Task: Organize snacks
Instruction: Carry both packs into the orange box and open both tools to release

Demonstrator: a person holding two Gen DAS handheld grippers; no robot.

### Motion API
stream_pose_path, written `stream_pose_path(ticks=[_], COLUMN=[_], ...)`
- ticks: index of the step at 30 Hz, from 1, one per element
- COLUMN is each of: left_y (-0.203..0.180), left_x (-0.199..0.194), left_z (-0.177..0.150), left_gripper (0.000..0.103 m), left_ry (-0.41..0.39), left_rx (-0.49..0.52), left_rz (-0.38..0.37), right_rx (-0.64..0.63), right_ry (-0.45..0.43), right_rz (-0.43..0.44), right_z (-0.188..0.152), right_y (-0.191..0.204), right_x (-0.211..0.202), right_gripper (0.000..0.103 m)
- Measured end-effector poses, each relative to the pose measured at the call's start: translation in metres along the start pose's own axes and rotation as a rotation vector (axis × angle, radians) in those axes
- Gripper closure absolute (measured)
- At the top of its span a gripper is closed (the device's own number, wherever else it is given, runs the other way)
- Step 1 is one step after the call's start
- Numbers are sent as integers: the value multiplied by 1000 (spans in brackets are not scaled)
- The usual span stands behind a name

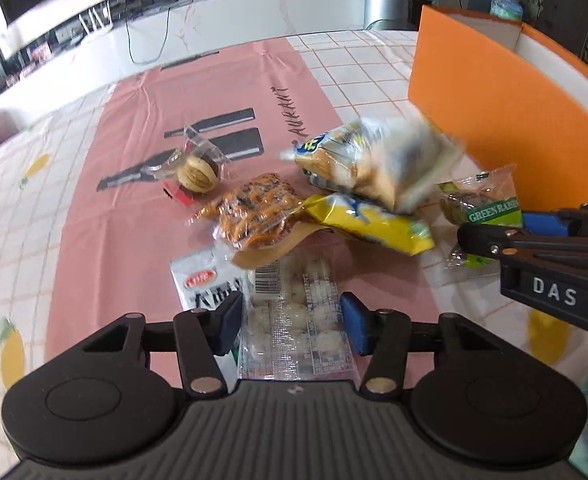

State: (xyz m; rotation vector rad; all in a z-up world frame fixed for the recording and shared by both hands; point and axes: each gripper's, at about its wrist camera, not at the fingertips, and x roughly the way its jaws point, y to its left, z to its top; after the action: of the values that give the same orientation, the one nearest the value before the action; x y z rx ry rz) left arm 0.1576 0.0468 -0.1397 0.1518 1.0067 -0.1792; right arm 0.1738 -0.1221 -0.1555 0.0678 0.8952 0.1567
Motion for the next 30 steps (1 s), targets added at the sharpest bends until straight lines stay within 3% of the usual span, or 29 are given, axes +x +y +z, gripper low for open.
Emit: stream_pose_path(ticks=[10,18,22,30], left_y=[-4,-10,-21,-68], left_x=[-50,-97,-121,-149], left_z=[-16,-14,2,55], left_gripper=[45,45,45,44], left_ry=[-39,-121,-173,-210], left_rx=[-57,-53,-13,91], left_rz=[-65,-95,-112,-254], right_rx=[16,41,31,43], right_ry=[23,6,-10,-44], right_rz=[25,53,73,109], right_z=[-8,-20,-17,10], right_y=[-5,-10,-19,-68], right_x=[-37,-80,-106,-161], right_gripper=[72,72,72,72])
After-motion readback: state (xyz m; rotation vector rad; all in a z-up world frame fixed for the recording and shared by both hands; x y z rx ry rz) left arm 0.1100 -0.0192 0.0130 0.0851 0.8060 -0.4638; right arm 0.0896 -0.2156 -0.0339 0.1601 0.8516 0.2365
